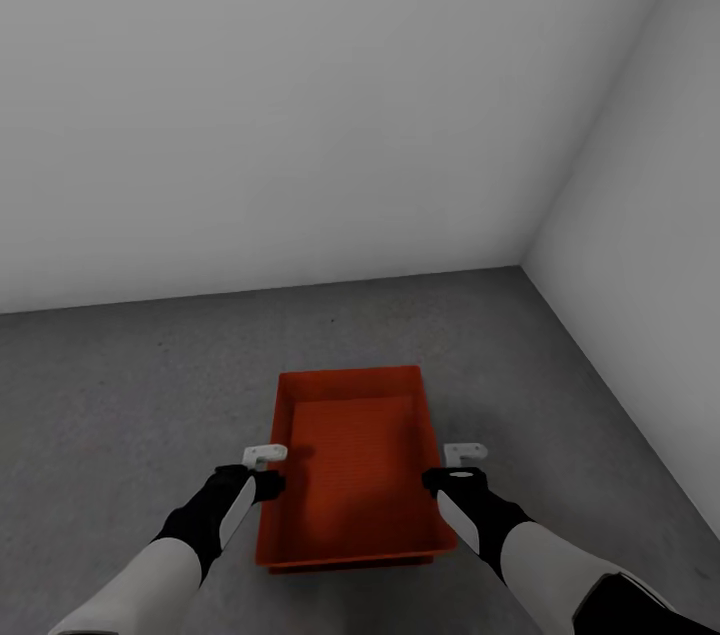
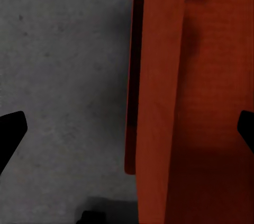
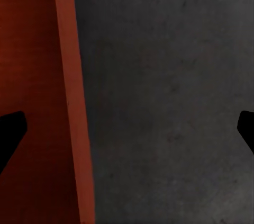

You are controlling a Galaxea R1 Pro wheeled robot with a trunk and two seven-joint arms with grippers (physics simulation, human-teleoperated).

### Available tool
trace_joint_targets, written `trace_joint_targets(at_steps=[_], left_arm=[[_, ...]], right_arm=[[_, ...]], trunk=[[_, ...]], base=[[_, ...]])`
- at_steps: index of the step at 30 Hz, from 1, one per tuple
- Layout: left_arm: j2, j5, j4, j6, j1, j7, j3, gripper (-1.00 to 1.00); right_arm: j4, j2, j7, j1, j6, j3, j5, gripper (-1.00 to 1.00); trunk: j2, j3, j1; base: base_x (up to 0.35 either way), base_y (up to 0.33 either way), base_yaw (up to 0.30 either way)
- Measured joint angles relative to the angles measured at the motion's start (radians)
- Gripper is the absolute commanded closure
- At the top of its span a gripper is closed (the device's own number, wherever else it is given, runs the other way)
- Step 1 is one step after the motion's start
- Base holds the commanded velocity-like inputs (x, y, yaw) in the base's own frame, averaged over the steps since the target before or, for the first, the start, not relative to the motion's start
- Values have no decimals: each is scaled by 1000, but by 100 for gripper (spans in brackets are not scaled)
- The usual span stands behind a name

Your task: Move the two storage containers from the living room to the garage. In the garage, place one container on the floor and stack the other container on top of it (either order is fine).

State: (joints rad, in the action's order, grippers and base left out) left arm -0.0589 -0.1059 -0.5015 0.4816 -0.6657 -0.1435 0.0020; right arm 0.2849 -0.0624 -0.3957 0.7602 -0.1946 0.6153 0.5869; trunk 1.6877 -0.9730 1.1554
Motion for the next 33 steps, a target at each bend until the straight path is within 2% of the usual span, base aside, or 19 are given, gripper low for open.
trace_joint_targets(at_steps=[6,33], left_arm=[[-1,0,-4,1,0,0,0,-100],[-2,-2,-3,18,0,0,-7,-100]], right_arm=[[0,0,-1,0,0,-1,0,-100],[0,-1,-1,0,2,-1,0,-100]], trunk=[[0,0,0],[-189,85,-103]], base=[[0,0,0],[0,0,0]])
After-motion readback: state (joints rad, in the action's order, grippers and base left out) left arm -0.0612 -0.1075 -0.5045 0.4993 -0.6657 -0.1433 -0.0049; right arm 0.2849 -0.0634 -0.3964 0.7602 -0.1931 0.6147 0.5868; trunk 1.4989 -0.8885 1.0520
